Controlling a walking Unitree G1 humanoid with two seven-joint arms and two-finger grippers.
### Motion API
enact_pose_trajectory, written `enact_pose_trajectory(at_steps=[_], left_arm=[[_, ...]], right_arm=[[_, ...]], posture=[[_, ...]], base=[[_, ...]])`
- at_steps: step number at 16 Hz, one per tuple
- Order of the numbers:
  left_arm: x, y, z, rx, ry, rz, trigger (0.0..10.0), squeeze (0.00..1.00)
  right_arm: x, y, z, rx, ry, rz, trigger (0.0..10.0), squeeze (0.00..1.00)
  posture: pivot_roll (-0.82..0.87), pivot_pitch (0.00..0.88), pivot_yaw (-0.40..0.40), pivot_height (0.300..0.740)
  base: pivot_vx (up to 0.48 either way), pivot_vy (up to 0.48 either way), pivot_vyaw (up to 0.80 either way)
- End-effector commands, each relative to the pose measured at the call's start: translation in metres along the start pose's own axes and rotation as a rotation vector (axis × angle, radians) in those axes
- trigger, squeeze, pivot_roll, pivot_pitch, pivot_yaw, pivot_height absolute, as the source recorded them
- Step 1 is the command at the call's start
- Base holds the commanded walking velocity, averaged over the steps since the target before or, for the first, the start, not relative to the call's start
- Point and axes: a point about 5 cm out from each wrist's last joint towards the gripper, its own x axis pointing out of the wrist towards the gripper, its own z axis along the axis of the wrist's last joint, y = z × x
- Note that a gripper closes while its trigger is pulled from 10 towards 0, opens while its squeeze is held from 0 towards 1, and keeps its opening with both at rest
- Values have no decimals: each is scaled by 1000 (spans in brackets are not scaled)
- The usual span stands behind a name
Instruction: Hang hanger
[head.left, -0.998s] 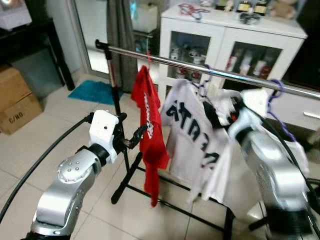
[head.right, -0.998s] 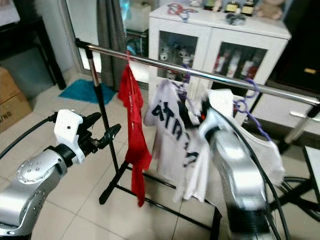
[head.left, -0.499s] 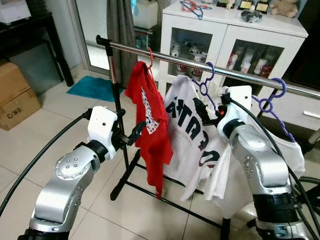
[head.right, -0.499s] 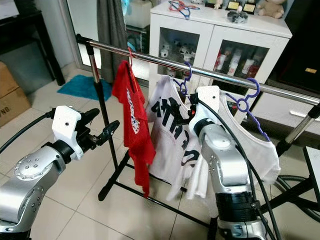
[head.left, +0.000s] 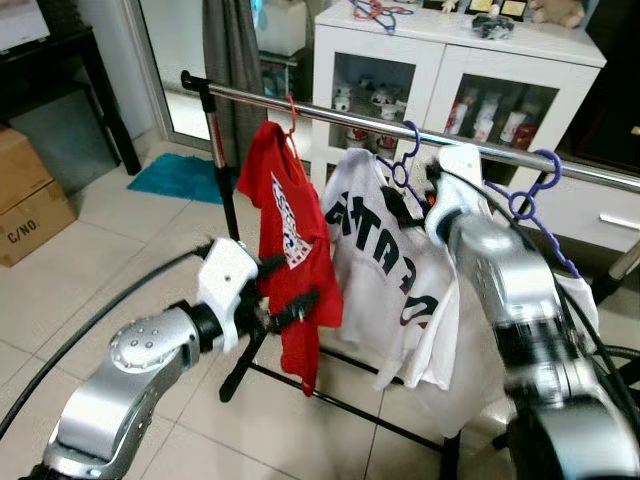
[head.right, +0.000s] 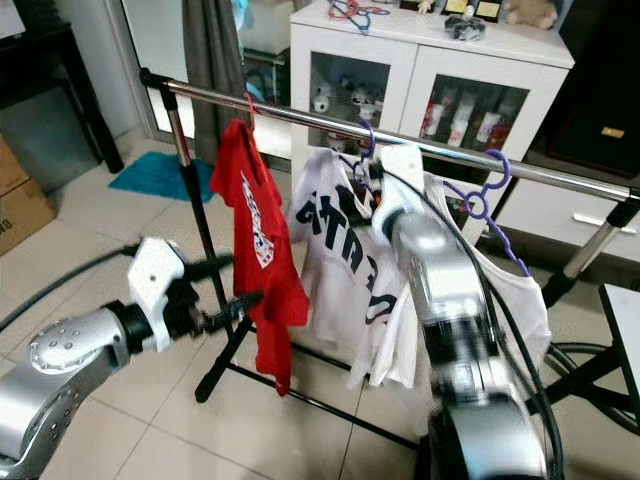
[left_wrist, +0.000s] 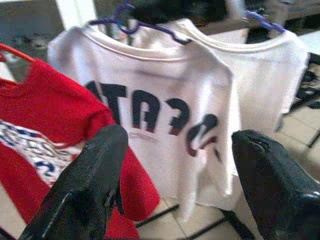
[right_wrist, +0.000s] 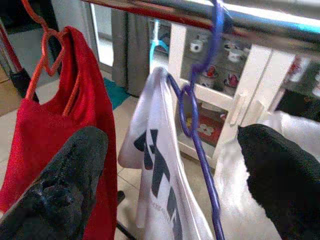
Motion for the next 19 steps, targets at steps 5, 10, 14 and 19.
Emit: enact_pose_trajectory(at_steps=[5,10,14,19], left_arm=[[-1,-1,6,30,16,-87,10000,0],[-11,0,6,36,50,-119,10000,0],[-12,1,8,36,48,-131,10000,0],[-12,0,10,43,52,-151,10000,0]], right_arm=[[28,-16,9,-11,58,1,10000,0],[30,-30,14,14,84,-73,10000,0],[30,-27,13,91,82,4,0,0],[33,-19,6,85,113,22,0,0]], posture=[[120,0,-33,740],[129,32,-23,740],[128,37,-19,740],[134,35,-14,740]], base=[[0,0,0],[0,0,0],[0,0,0],[0,0,0]])
